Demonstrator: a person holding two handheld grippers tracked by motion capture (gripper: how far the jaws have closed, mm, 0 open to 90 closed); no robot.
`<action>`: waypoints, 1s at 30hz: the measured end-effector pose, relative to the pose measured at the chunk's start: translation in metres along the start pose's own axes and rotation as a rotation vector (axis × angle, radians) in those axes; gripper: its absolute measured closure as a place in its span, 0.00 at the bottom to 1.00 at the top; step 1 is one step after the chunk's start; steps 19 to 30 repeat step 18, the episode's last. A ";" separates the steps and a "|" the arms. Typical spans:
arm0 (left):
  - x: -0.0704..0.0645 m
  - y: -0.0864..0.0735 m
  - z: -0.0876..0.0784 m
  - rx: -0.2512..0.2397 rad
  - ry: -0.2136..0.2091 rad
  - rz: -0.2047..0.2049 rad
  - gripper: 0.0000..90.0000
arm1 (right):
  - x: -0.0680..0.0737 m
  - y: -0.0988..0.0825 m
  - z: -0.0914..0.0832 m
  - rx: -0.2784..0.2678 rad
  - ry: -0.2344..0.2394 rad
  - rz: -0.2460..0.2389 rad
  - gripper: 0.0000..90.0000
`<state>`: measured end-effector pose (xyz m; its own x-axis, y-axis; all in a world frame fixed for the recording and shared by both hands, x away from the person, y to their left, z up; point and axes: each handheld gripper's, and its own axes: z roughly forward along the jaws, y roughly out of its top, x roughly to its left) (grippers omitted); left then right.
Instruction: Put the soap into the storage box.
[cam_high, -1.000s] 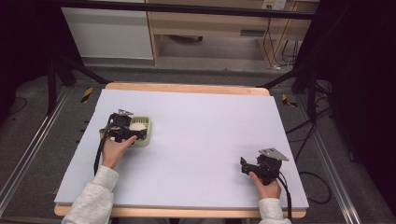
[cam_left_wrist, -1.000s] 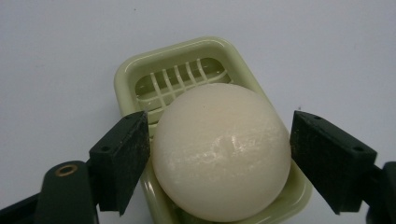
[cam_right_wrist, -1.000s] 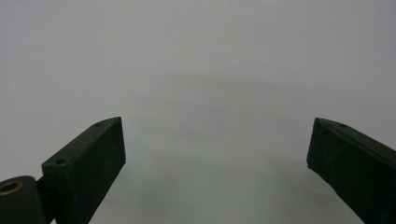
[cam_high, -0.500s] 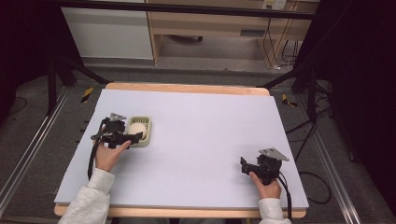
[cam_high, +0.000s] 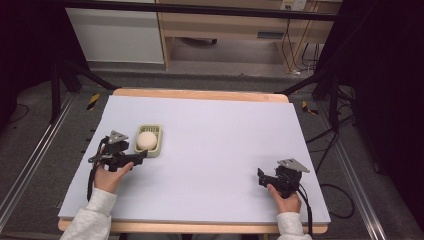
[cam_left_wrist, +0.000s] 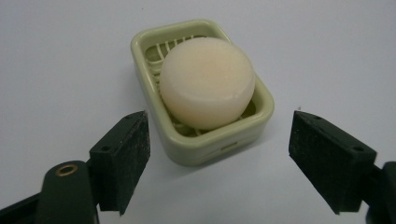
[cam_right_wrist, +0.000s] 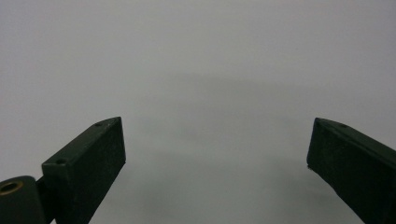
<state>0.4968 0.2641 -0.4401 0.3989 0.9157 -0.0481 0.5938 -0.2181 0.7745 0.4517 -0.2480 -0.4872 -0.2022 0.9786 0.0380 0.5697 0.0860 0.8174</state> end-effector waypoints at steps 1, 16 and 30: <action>0.001 -0.002 -0.001 0.002 -0.001 -0.002 0.23 | 0.000 0.000 0.000 0.000 0.000 0.000 0.05; 0.018 -0.044 -0.017 0.039 0.032 -0.024 0.25 | 0.000 0.000 0.000 0.006 -0.002 0.004 0.05; 0.021 -0.045 -0.018 0.046 0.040 -0.027 0.25 | 0.000 0.000 0.001 0.009 0.000 0.006 0.05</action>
